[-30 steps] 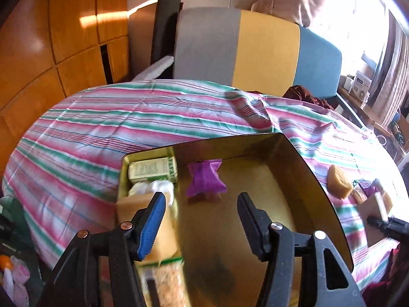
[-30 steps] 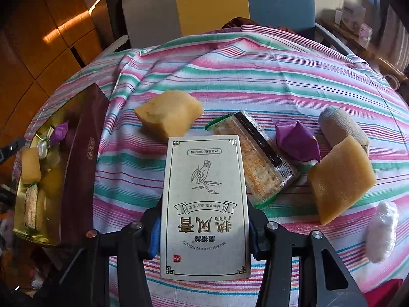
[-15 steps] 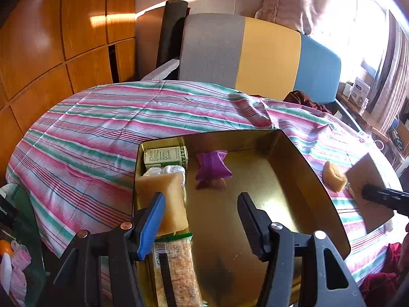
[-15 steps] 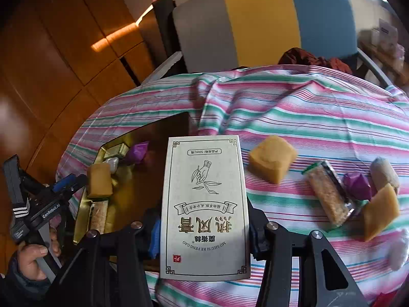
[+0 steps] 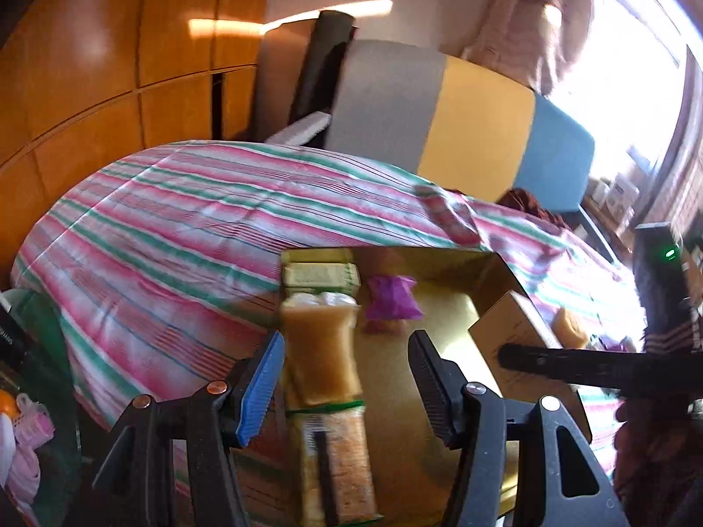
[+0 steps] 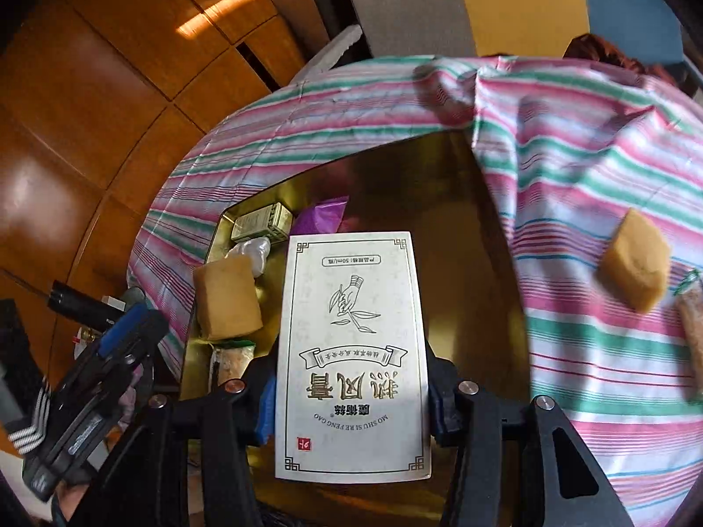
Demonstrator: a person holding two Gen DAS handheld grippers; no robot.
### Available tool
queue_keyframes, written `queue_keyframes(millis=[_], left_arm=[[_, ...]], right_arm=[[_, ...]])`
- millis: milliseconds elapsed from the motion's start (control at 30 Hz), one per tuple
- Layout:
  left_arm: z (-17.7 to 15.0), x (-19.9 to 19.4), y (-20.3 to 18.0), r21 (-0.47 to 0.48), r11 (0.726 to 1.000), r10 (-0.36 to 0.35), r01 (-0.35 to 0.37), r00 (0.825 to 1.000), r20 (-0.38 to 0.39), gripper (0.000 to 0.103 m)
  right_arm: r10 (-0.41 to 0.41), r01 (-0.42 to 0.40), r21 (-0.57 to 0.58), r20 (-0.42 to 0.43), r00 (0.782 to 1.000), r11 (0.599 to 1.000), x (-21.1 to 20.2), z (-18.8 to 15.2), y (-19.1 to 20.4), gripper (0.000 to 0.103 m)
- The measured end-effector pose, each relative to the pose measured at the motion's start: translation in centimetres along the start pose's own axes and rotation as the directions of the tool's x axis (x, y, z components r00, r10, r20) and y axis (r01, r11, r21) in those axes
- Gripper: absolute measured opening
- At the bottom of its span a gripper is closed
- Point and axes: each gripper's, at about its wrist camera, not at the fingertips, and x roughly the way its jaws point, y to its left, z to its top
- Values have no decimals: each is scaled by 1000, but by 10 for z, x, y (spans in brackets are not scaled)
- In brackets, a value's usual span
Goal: Organize objects
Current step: 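Lower the cream box into the gold tray and open the right gripper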
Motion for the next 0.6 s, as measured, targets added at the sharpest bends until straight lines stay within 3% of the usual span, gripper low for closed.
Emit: queue_keyframes(millis=[300, 400, 600], left_arm=[[-7, 2, 52, -120, 992, 41, -45, 999, -34, 59], [-12, 4, 59, -130, 990, 45, -50, 998, -46, 59], [-14, 8, 62, -139, 989, 39, -46, 998, -50, 59]], right_arm=[[35, -25, 107, -90, 995, 994, 67, 21, 25, 54], [132, -110, 181, -116, 984, 977, 87, 24, 28, 58], [204, -180, 205, -103, 974, 962, 92, 19, 32, 60]])
